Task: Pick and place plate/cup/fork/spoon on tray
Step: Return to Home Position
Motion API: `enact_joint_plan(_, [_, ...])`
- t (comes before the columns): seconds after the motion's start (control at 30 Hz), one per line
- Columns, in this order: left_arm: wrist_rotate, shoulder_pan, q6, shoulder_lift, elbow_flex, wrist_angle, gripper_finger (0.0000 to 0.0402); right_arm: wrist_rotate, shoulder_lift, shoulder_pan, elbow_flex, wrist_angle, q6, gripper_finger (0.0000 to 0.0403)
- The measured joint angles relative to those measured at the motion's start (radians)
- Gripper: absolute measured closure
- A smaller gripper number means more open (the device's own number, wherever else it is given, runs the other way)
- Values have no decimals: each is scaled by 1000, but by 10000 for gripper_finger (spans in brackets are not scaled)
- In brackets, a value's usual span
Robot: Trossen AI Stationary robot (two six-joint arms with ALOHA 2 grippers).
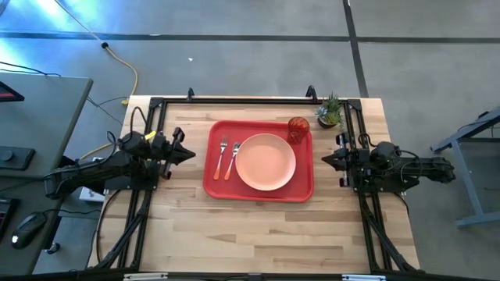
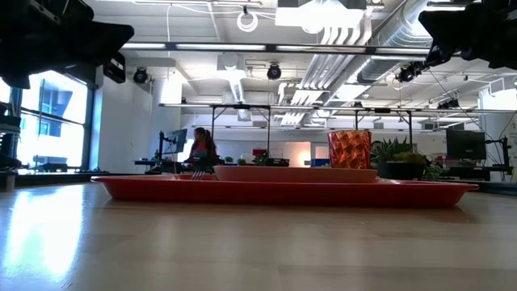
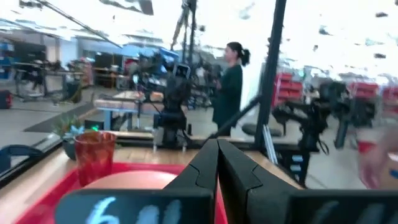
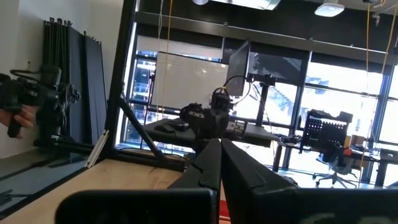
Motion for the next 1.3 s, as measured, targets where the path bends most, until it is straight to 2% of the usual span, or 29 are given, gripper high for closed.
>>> enact_joint_plan(0.13, [-87,-67,-10,-53,6,-22,401,0,0,0,0,-11,0,403])
enact_joint_plan(0.23, [-160,-133,10,-92,7,-114,401,0,0,0,0,-28,0,403])
enact_joint_plan(0.33, [-268,-201,36,-122,7,-215,401,0,0,0,0,-45,0,403])
enact_joint_plan(0.4, [-331,-238,46,-140,7,-227,401,0,0,0,0,-57,0,403])
enact_joint_plan(0.5, [-370,-273,51,-169,24,-251,401,0,0,0,0,-72,0,403])
enact_joint_plan(0.57, [-379,-284,40,-194,69,-352,401,0,0,0,0,-86,0,403])
enact_joint_plan(0.73, [-436,-300,66,-254,252,-846,401,0,0,0,0,-110,0,403])
enact_joint_plan(0.77, [-452,-301,84,-256,272,-884,401,0,0,0,0,-113,0,403])
enact_joint_plan(0.87, [-452,-306,125,-255,267,-785,401,0,0,0,0,-120,0,403])
enact_joint_plan(0.93, [-456,-308,147,-228,241,-663,401,-1,0,0,0,-127,0,403])
enact_joint_plan(1.1, [-499,-309,132,-223,150,-565,401,-1,0,0,0,-147,0,403])
enact_joint_plan(1.3, [-500,-309,78,-222,29,-421,401,0,0,0,0,-157,0,403])
